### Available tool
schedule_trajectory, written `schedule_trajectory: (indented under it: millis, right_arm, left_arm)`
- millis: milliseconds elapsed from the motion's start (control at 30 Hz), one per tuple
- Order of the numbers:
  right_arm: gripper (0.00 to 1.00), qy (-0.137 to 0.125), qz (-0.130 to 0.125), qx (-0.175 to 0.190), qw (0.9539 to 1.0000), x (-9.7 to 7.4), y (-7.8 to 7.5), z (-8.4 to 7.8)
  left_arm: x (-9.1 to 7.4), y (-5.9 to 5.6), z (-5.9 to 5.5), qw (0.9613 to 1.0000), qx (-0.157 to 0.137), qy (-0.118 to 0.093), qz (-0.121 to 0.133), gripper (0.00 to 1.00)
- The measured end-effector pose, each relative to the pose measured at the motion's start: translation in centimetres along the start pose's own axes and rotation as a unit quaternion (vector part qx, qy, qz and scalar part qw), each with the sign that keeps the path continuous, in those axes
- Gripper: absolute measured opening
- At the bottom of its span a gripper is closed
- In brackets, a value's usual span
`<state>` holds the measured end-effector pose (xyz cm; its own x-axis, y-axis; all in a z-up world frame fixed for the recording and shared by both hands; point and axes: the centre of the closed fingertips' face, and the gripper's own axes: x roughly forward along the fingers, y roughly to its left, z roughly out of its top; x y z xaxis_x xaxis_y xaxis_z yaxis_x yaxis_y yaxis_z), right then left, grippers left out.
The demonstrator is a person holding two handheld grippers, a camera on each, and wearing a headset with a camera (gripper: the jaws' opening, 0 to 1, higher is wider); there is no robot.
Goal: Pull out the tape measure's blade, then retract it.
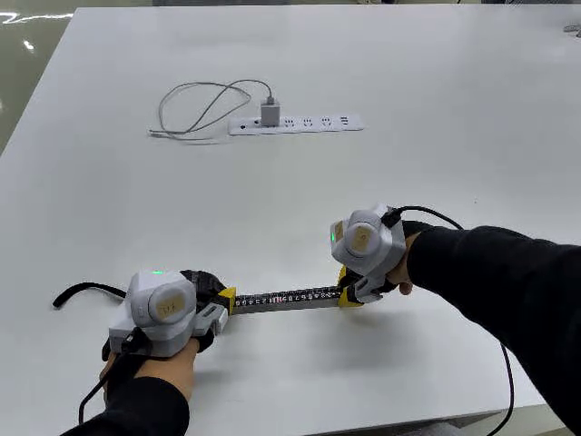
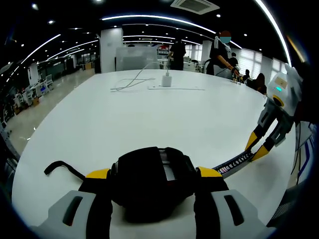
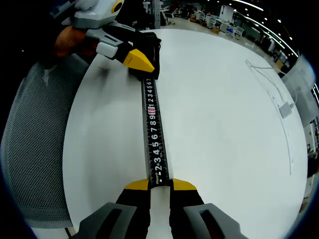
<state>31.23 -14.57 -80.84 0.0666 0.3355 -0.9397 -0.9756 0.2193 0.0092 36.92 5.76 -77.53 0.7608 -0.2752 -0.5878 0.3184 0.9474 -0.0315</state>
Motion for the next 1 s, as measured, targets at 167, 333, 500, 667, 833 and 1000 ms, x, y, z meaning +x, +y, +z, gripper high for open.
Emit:
schedule_trajectory:
  millis: [167, 333, 500, 667, 833, 1000]
  right_arm:
    - [0.10, 0.001, 0.000, 0.001, 1.0000, 0.06, 0.02, 0.21]
    - [0.10, 0.004, 0.003, -0.001, 1.0000, 0.07, 0.07, 0.36]
    - [0.10, 0.005, 0.007, -0.002, 1.0000, 0.17, 0.06, 0.61]
    - [0.10, 0.008, 0.003, 0.006, 0.9999, 0.22, 0.05, 0.69]
    - [0.10, 0.005, 0.004, 0.001, 1.0000, 0.26, 0.03, 0.79]
    - [0.10, 0.001, 0.008, 0.006, 1.0000, 0.36, -0.09, 0.99]
  left_arm:
    - [0.04, -0.05, -0.05, 1.0000, 0.003, 0.005, -0.004, 0.62]
    - [0.01, -0.03, -0.05, 1.0000, 0.001, 0.006, -0.003, 0.62]
    - [0.04, -0.03, -0.09, 1.0000, -0.002, 0.008, -0.005, 0.62]
    - [0.09, -0.07, -0.12, 0.9999, -0.001, 0.009, -0.005, 0.63]
    - [0.08, -0.08, -0.10, 0.9999, -0.002, 0.009, -0.006, 0.63]
    - [0.10, -0.09, -0.09, 1.0000, -0.001, 0.007, -0.005, 0.63]
